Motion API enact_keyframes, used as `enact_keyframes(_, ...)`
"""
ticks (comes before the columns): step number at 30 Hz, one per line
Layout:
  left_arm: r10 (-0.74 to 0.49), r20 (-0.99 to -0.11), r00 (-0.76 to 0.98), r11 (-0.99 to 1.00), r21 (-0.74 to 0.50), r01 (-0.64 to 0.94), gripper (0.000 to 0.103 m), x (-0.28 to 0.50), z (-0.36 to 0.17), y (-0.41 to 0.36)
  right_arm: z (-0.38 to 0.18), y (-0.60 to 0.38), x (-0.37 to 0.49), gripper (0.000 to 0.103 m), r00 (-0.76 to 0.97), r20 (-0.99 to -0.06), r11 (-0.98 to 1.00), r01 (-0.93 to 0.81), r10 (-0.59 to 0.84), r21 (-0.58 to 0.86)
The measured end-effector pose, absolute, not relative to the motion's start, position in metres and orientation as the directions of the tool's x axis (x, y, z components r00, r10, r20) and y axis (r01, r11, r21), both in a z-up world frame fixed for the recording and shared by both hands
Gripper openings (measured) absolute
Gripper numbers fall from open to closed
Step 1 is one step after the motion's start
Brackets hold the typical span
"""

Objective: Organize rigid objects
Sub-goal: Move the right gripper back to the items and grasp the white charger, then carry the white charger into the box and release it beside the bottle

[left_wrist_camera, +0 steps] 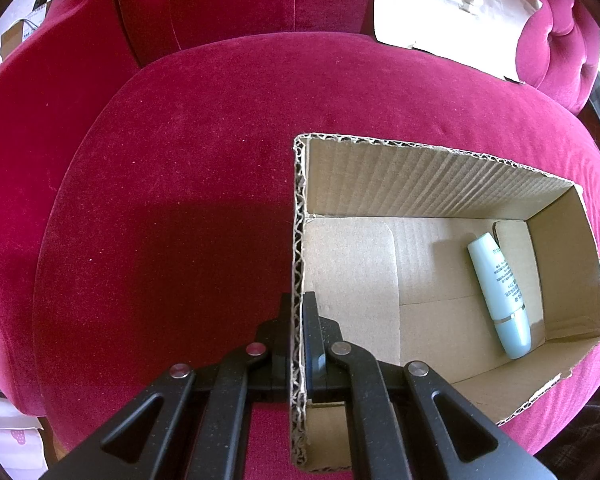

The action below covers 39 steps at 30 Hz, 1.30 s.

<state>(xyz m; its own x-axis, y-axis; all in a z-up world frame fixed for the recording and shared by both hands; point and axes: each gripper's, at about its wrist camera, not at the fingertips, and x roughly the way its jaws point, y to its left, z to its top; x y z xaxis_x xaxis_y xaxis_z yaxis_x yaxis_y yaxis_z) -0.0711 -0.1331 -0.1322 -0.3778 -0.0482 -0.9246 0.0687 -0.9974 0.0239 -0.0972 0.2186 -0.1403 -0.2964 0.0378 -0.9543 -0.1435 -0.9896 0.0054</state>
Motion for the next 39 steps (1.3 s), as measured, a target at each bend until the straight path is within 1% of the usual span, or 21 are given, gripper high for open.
enact_keyframes(4, -0.048, -0.925, -0.378, -0.997, 0.024, 0.07, 0.003, -0.071, -0.132, -0.133, -0.141, 0.222, -0.098, 0.067, -0.291, -0.956, -0.989, -0.146, 0.029, 0.014)
enact_keyframes(18, -0.048, -0.925, -0.378, -0.997, 0.025, 0.067, 0.004, -0.068, -0.131, -0.136, -0.121, 0.23, -0.102, 0.067, -0.38, -0.925, -0.997, -0.078, 0.014, 0.017)
enact_keyframes(20, -0.048, -0.925, -0.377, -0.997, 0.024, 0.068, 0.004, -0.068, -0.131, -0.137, -0.107, 0.216, -0.111, 0.066, -0.389, -0.921, -0.998, -0.068, 0.016, 0.011)
enact_keyframes(23, -0.048, -0.925, -0.378, -0.997, 0.025, 0.067, 0.004, -0.068, -0.131, -0.137, -0.094, 0.2, -0.099, 0.067, -0.407, -0.913, -0.999, -0.053, 0.014, 0.008)
enact_keyframes(25, -0.048, -0.925, -0.378, -0.997, 0.025, 0.066, 0.004, -0.068, -0.13, -0.136, -0.075, 0.183, -0.083, 0.067, -0.421, -0.907, -0.999, -0.042, 0.008, 0.011)
enact_keyframes(39, -0.049, -0.924, -0.38, -0.997, 0.026, 0.066, 0.004, -0.067, -0.129, -0.14, -0.043, 0.138, -0.082, 0.067, -0.508, -0.86, -0.999, 0.045, -0.044, 0.024)
